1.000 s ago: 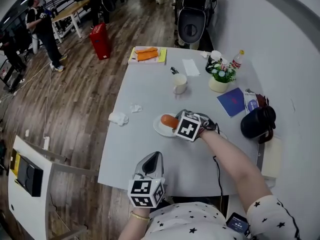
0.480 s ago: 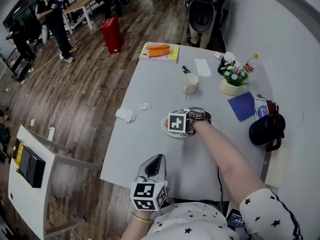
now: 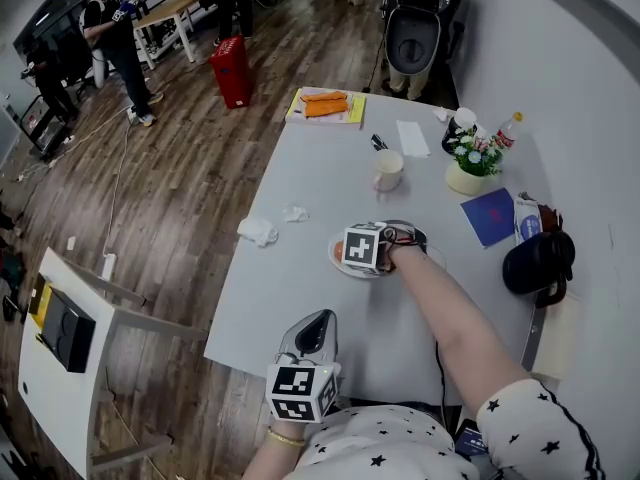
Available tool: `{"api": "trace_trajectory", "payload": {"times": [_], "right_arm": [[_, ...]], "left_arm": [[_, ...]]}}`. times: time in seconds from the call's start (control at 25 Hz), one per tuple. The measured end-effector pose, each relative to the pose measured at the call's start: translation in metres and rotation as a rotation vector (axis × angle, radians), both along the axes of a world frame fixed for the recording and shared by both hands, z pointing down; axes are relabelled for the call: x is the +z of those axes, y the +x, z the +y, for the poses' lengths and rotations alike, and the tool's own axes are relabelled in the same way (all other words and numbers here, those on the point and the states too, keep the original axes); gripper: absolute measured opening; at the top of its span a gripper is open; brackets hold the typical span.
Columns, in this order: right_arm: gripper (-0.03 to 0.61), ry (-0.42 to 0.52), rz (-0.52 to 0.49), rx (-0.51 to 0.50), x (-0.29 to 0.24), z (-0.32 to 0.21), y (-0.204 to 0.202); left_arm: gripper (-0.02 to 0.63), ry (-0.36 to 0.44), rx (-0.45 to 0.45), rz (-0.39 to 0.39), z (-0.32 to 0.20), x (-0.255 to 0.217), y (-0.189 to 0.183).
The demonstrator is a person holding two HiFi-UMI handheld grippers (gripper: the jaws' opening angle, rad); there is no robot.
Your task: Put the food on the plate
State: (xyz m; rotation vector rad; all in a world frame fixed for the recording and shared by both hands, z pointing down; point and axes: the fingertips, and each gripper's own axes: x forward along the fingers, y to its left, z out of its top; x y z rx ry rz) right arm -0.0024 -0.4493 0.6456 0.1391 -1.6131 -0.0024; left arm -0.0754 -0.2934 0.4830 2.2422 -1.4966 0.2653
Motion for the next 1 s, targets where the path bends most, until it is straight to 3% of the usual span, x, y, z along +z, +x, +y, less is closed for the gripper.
{"api": "trace_trajectory", "payload": {"times": [0.12,0.32,0.48,0.56,0.68,0.84,1.0], "right_arm": [[0.305,0.06,-0.144,0.086,-0.011,-0.004,0.003],[0.296,0.184,-0.55,0.344,-0.062,0.008,0.013],[0.201,0.214,-0.847,0.528,-0.099,0.06,0.019],[0.101,0.225,-0.993,0.619,-0.12,0.09,0.019],[0.005,0.268,-1.174,0.742,-0.152,0.133,0.015],[0.0,0.305,-1.326,0.881,-0.178,0.172,0.015],[-0.002,0.339,-1.342,0.912,-0.185,0.194,0.018]], "left_arm": [[0.008,0.01,0.006,0.0,0.002,-0.004,0.003],[0.008,0.02,0.022,0.007,0.007,-0.008,0.008],[0.008,0.028,0.033,0.011,0.011,-0.009,0.01],[0.008,0.035,0.039,0.014,0.013,-0.012,0.012],[0.008,0.048,0.048,0.009,0.018,-0.015,0.015],[0.008,0.067,0.065,-0.011,0.026,-0.017,0.021],[0.008,0.065,0.091,-0.015,0.034,-0.015,0.029]]}}
